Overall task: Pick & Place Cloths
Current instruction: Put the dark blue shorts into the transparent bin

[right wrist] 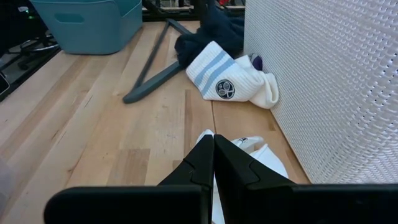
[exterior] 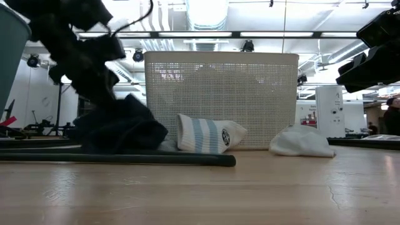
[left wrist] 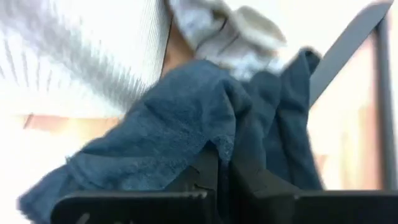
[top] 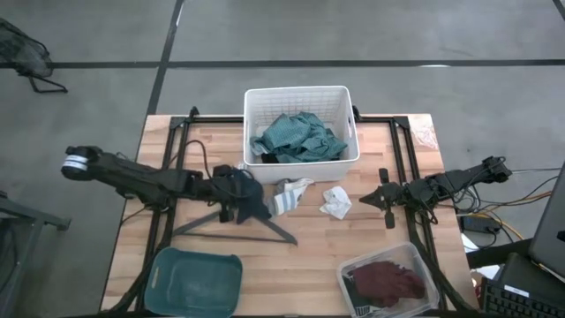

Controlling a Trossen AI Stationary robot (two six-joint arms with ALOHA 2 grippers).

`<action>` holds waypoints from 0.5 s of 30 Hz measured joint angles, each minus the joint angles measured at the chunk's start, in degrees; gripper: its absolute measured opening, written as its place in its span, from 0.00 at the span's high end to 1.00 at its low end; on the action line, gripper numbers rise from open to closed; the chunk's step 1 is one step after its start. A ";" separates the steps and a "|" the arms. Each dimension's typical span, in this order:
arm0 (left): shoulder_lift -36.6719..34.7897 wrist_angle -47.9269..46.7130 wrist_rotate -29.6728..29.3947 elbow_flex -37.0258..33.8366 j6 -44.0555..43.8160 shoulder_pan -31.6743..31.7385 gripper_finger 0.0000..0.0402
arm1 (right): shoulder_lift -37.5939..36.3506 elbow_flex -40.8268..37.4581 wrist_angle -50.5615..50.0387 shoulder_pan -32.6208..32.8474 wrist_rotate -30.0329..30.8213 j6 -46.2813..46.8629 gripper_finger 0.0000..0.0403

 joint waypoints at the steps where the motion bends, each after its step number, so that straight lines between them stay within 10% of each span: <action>1: -0.47 -0.28 0.28 0.90 0.41 -0.09 0.97 | 0.00 -0.02 -0.01 0.00 0.00 0.00 0.98; 15: -2.37 -1.75 4.88 14.98 7.42 -0.68 0.98 | -0.01 -0.02 -0.02 0.00 0.02 0.00 0.98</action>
